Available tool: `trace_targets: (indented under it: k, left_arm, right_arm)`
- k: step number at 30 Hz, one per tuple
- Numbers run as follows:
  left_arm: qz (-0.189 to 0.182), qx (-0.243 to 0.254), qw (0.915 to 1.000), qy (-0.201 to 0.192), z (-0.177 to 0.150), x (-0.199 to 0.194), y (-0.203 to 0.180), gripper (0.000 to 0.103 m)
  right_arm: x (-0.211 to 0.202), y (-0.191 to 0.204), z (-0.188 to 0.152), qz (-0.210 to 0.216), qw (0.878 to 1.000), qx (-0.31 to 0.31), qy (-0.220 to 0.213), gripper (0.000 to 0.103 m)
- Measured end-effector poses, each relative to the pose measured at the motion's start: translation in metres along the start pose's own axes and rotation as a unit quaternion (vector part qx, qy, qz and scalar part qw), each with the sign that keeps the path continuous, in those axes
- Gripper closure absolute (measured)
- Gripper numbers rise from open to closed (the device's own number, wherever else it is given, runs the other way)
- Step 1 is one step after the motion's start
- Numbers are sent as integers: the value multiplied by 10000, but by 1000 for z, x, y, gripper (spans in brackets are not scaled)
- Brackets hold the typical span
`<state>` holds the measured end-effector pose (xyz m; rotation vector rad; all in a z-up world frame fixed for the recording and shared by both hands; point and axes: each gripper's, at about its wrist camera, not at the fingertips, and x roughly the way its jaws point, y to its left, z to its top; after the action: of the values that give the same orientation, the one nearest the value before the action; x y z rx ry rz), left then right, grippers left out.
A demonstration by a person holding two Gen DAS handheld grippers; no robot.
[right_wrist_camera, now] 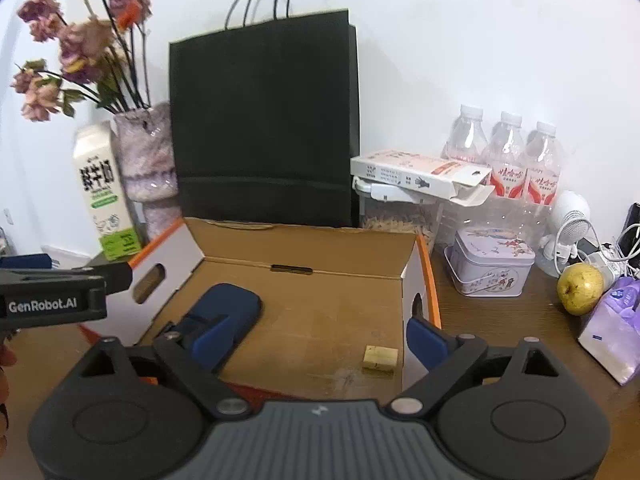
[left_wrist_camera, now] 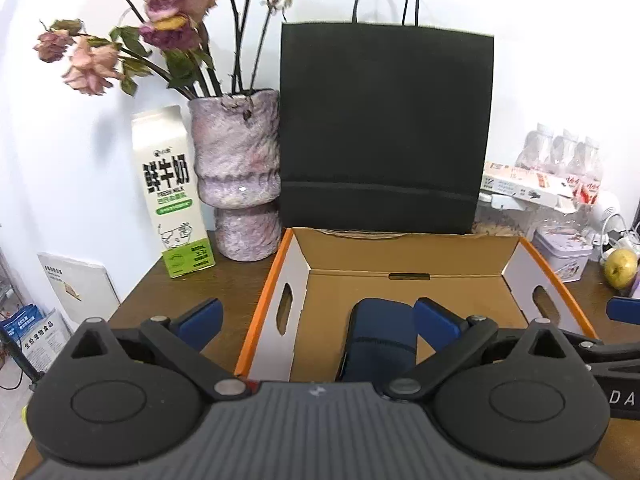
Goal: Organize objects
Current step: 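Return both tools to the table and grasp the white-yellow plush with the right gripper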
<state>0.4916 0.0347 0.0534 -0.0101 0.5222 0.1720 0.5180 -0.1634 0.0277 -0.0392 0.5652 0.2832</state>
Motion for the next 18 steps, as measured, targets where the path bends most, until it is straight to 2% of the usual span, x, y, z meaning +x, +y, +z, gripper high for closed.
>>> trace_targets:
  k: [4,6,18]
  left_arm:
    - [-3,-9,10000,-75,-3,-25,5,0]
    - [-18,-26,9999,-102,-5,-38,6,0]
    - [-62,-26,9996,-276,-31,-113,13,0]
  right_arm:
    - [-25,6,-3,58,9999,-28,-85,8]
    - [-36,8,-5,85,9999,-33,-104,0]
    - [-110,18,-31,187,9993,-105,-314,0]
